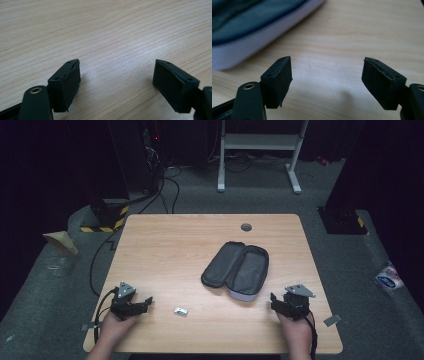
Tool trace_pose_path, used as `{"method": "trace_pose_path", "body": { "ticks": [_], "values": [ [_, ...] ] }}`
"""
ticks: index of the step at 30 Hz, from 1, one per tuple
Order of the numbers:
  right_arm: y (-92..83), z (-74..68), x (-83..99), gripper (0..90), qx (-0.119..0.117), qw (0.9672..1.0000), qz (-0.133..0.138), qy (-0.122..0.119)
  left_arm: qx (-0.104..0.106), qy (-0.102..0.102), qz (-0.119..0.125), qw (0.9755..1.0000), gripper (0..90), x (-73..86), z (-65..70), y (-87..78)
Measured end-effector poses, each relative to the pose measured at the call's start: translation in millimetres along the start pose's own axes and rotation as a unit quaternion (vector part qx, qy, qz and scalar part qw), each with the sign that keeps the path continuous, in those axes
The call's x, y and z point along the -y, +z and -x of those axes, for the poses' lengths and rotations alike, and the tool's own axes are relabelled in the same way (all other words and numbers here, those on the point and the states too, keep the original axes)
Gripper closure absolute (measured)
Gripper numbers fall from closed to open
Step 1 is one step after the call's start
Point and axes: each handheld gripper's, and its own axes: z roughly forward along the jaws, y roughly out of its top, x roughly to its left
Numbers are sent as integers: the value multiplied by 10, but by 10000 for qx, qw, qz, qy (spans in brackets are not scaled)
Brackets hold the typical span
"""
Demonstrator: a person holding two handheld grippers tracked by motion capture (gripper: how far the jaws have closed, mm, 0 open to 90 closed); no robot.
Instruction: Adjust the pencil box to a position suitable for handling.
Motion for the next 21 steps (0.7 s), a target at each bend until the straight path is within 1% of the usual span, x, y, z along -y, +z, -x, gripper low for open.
{"method": "trace_pose_path", "body": {
  "ticks": [2,4,7,12,16,20,21],
  "values": [
    [-54,-38,-49,258,-49,9999,157,-9,0,-1,0,10000,223,0,0,0],
    [-79,-62,-81,267,-89,9997,228,-40,0,-1,0,10000,224,0,0,0],
    [-92,-88,-128,275,-168,9994,287,-43,2,16,-9,10000,224,0,-3,-1],
    [-107,-135,-239,286,-221,9990,385,-67,3,11,-9,10000,224,0,-2,-1],
    [-105,-192,-354,289,-263,9984,492,-76,2,10,-9,10000,224,0,-2,-1],
    [-102,-266,-454,292,-329,9975,601,-143,-5,3,-1,10000,224,1,0,-1],
    [-102,-266,-454,292,-329,9975,601,-143,-5,3,-1,10000,224,1,0,-1]
  ]
}}
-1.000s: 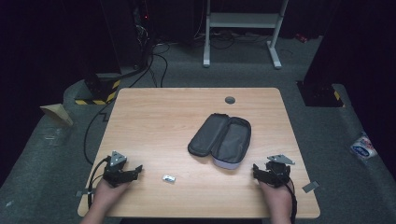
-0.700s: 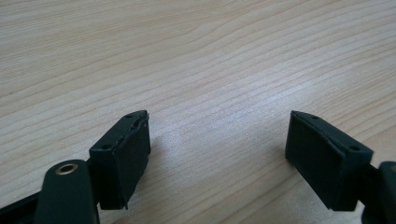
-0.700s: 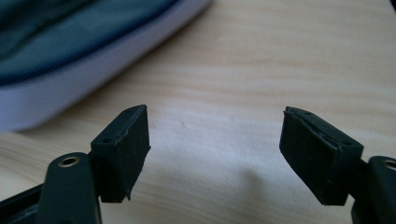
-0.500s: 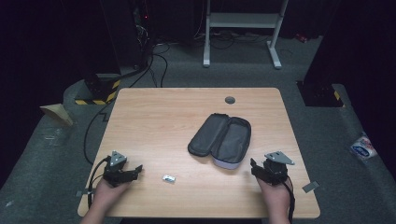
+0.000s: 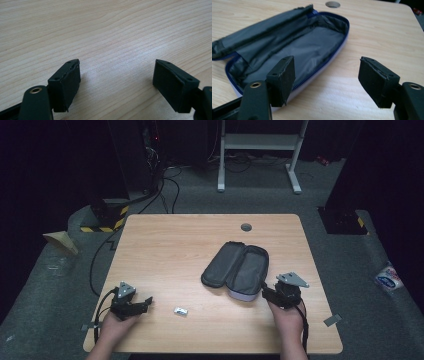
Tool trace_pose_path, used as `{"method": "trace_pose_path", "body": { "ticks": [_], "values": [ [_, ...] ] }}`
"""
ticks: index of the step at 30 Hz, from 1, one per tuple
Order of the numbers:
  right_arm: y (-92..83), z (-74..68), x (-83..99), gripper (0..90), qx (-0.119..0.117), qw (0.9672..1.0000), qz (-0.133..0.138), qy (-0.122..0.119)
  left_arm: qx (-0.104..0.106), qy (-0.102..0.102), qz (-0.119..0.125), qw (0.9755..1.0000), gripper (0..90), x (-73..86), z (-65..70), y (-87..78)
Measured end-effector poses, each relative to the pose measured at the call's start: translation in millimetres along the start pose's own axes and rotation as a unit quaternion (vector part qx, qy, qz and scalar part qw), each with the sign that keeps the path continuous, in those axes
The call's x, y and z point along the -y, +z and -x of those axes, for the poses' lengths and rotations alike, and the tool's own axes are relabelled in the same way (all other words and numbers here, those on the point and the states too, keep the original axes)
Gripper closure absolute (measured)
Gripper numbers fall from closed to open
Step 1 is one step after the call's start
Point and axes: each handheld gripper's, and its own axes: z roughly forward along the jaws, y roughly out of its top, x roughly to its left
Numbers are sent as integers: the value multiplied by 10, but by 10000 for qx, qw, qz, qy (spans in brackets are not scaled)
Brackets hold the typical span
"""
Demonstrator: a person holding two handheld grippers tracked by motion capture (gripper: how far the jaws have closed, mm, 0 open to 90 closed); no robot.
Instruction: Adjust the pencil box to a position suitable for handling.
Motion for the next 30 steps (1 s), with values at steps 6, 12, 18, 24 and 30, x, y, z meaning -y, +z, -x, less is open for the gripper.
{"method": "trace_pose_path", "body": {
  "ticks": [6,12,18,24,30],
  "values": [
    [23,-101,-100,300,-78,9998,140,-119,-13,2,-6,10000,224,1,1,-2],
    [44,-192,-140,305,-150,9996,147,-172,-16,-2,-4,10000,224,1,1,-2],
    [42,-281,-153,309,-263,9993,174,-203,-12,0,-5,10000,224,1,1,-2],
    [34,-380,-127,324,-435,9986,161,-266,-11,0,-6,10000,224,1,1,-2],
    [13,-508,-60,357,-673,9972,105,-324,-11,-3,-6,10000,224,1,1,-2]
  ]
}}
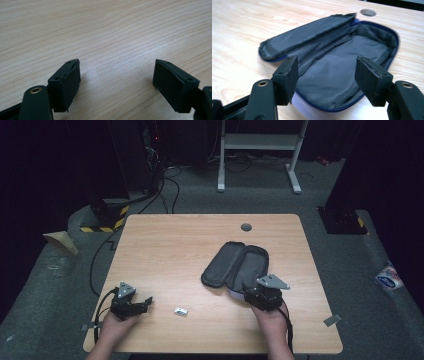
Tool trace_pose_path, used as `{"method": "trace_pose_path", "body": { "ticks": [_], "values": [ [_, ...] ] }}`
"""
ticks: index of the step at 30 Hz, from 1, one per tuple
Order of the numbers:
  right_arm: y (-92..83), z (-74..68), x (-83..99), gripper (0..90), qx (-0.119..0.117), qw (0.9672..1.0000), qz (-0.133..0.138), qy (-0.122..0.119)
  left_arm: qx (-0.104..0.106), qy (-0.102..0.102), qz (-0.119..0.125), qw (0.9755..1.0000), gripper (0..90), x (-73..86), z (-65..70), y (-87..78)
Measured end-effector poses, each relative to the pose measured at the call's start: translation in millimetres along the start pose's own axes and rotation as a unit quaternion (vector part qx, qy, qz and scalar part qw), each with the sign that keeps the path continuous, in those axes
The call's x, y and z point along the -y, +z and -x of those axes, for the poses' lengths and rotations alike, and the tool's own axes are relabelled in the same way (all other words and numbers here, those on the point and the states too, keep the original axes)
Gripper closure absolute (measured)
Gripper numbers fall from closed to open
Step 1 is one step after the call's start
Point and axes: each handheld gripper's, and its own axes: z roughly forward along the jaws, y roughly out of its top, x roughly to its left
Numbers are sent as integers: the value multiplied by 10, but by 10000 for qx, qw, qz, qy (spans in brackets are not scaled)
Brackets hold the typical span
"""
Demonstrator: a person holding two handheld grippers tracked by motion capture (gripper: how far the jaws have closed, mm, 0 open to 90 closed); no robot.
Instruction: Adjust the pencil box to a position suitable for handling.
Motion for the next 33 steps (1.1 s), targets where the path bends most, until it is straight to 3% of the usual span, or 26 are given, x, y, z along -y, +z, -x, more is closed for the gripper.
{"method": "trace_pose_path", "body": {
  "ticks": [16,27,33],
  "values": [
    [116,-179,149,488,-391,9988,-262,-152,14,15,1,10000,224,1,-2,-1],
    [168,-207,221,720,-435,9983,-353,-176,16,12,-1,10000,224,1,-1,-1],
    [176,-276,222,765,-526,9980,-307,-185,17,18,3,10000,224,1,-2,-1]
  ]
}}
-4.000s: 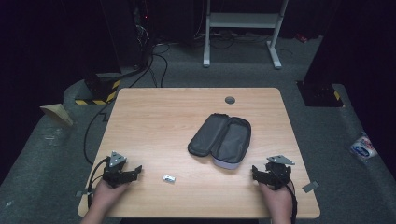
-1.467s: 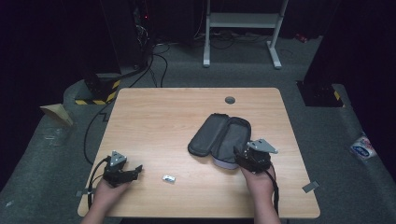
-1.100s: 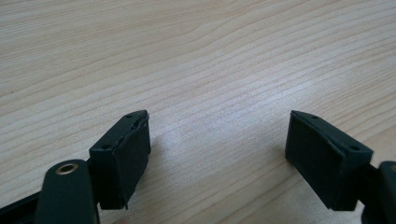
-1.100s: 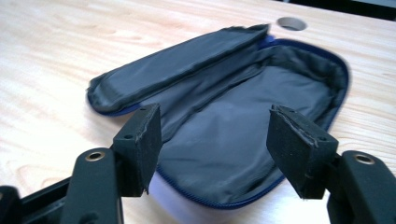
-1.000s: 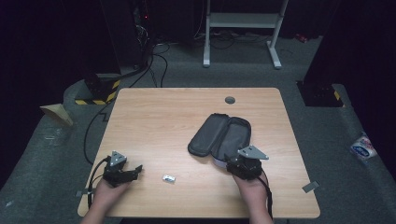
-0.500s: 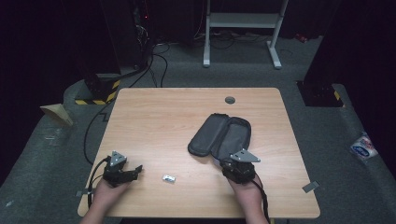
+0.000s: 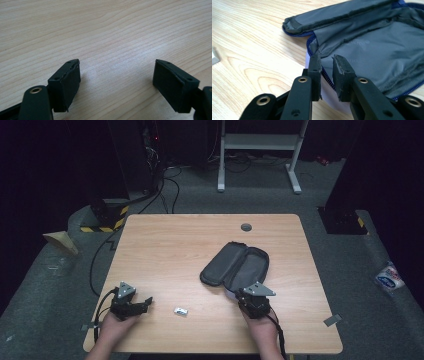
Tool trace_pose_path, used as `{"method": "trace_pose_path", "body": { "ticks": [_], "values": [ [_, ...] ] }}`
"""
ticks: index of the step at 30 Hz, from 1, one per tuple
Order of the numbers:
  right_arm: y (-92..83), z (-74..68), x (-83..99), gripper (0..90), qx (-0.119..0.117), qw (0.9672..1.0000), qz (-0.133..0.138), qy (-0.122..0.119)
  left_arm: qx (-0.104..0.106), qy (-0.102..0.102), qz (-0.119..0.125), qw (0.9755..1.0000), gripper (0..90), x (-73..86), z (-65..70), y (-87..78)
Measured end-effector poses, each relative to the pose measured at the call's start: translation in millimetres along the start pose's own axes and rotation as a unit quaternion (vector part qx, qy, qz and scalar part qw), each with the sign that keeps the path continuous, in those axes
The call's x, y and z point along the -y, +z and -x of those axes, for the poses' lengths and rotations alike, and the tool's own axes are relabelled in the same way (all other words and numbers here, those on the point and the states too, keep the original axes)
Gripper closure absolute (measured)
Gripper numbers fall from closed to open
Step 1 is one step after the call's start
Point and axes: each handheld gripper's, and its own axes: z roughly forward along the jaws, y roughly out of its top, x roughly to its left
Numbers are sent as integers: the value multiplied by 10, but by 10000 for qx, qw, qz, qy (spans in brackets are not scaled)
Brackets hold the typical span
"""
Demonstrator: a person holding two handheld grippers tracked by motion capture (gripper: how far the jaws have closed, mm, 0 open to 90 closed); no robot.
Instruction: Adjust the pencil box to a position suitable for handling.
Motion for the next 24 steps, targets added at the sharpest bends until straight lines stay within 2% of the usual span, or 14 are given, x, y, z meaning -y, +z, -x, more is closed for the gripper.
{"method": "trace_pose_path", "body": {
  "ticks": [9,12,15,16,19,24],
  "values": [
    [56,-203,-28,760,-177,9998,78,-69,0,-1,1,10000,224,0,0,0],
    [82,-257,-43,699,-250,9996,101,-116,1,-1,0,10000,224,0,0,0],
    [68,-253,-62,650,-278,9995,159,-74,0,-1,0,10000,224,0,0,0],
    [22,-214,-84,615,-236,9994,260,1,0,0,1,10000,224,0,0,0],
    [-45,-105,-101,592,-85,9992,368,112,1,2,1,10000,224,0,0,0],
    [-148,195,-57,545,443,9972,465,385,0,1,1,10000,224,0,0,0]
  ]
}}
